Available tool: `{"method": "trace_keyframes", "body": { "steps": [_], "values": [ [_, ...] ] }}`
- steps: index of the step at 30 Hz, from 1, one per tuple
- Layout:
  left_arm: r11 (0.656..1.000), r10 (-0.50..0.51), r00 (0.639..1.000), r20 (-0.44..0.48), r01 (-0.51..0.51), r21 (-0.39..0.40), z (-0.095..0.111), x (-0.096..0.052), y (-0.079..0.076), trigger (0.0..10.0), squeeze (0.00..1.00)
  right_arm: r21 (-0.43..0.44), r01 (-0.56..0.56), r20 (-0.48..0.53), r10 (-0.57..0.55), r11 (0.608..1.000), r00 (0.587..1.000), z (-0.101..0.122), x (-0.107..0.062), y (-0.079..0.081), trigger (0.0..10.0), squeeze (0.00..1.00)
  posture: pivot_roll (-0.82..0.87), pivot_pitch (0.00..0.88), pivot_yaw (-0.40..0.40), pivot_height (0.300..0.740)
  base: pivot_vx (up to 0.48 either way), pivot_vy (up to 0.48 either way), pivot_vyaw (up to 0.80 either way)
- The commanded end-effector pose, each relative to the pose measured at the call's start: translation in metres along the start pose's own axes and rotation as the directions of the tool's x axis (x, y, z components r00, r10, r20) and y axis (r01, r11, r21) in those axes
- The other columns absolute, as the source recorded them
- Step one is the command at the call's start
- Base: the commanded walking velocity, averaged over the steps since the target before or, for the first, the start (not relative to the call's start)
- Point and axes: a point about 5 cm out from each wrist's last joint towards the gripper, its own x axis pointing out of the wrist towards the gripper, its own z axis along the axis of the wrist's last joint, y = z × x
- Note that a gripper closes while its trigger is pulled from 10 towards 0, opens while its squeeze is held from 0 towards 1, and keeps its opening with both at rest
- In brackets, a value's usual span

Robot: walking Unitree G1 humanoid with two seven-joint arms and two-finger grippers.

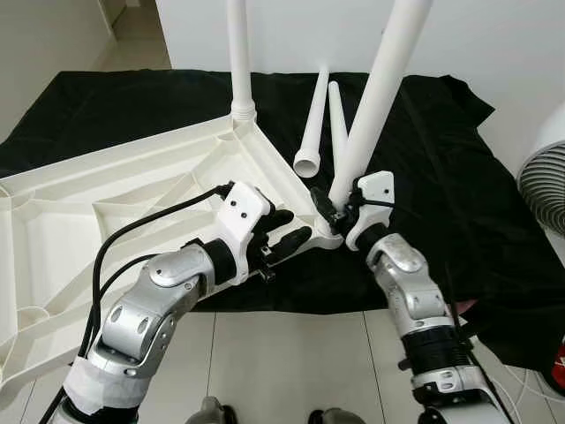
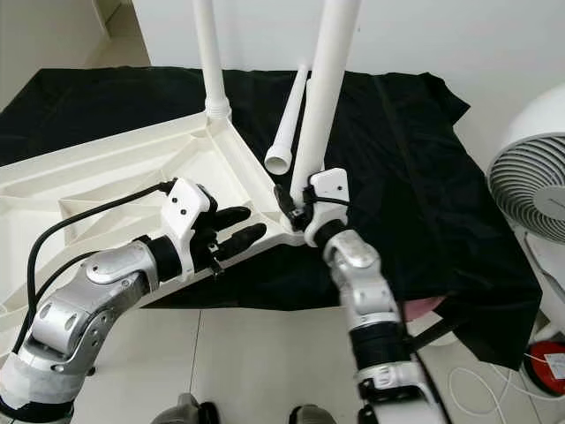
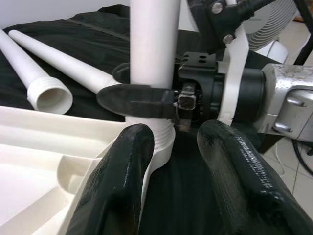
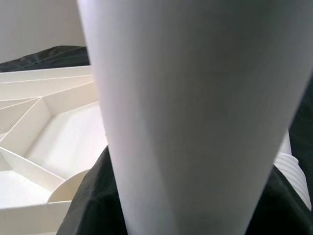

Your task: Building children table

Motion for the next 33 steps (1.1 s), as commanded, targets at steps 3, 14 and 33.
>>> {"method": "trace_keyframes", "body": {
  "steps": [3,14,33],
  "values": [
    [1.0,0.003,1.0,0.001,-0.003,0.009,0.003,0.0,-0.001,10.0,0.0,0.066,0.128,-0.029,-0.126,0.99,0.992,-0.006,0.004,0.009,10.0,0.0,-0.05,0.096,0.036,0.74,0.0,0.0,0.0],
    [1.0,-0.003,1.0,0.004,0.003,0.011,0.004,0.0,-0.002,10.0,0.0,0.094,0.37,-0.067,-0.365,0.924,0.929,-0.011,0.008,0.016,10.0,0.0,-0.04,0.095,0.025,0.74,0.0,0.0,0.0],
    [1.0,-0.008,1.0,0.011,0.008,0.013,0.004,0.002,-0.005,10.0,0.0,0.067,0.675,-0.103,-0.668,0.735,0.737,-0.017,-0.003,-0.026,10.0,0.0,-0.03,0.06,0.001,0.74,0.0,0.0,0.0]
  ]
}}
